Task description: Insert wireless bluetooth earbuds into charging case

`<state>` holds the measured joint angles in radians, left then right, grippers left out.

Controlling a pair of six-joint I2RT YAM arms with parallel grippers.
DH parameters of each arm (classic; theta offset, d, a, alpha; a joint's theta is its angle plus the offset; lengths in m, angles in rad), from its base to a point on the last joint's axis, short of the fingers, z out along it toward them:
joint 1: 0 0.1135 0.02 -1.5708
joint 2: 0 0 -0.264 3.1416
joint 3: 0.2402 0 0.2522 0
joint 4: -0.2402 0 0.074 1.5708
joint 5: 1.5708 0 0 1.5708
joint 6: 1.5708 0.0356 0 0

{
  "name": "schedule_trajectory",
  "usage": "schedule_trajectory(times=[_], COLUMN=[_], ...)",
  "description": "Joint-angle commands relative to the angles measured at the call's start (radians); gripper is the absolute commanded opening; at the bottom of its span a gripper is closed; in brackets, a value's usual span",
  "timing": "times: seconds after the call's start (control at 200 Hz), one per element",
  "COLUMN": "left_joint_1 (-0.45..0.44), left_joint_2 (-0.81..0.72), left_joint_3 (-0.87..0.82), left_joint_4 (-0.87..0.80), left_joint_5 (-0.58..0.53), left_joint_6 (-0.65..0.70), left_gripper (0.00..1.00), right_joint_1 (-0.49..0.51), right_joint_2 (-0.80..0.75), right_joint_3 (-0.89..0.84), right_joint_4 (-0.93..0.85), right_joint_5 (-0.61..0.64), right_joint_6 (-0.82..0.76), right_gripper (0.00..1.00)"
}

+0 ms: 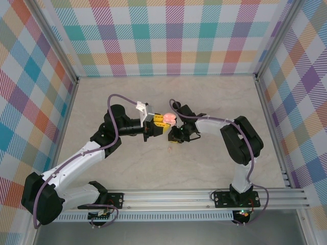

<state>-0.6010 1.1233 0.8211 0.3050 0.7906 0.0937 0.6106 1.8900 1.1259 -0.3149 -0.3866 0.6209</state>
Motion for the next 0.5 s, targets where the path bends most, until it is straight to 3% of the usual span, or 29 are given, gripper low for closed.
schedule_trajectory(times=[0.0, 0.495], left_joint_1=[-0.013, -0.013], left_joint_2=[-0.028, -0.027], left_joint_3=[-0.012, -0.012], left_joint_4=[-0.001, 0.006], left_joint_5=[-0.009, -0.010], left_joint_6=[0.005, 0.003], left_gripper=[0.09, 0.09], right_joint_1=[0.006, 0.020], right_joint_2=[-0.035, 0.021], right_joint_3=[0.043, 0.229], right_joint_4=[-0.027, -0.312], right_joint_5=[0.014, 0.090], right_joint_6=[-0.043, -0.442], right_gripper=[0.20, 0.52])
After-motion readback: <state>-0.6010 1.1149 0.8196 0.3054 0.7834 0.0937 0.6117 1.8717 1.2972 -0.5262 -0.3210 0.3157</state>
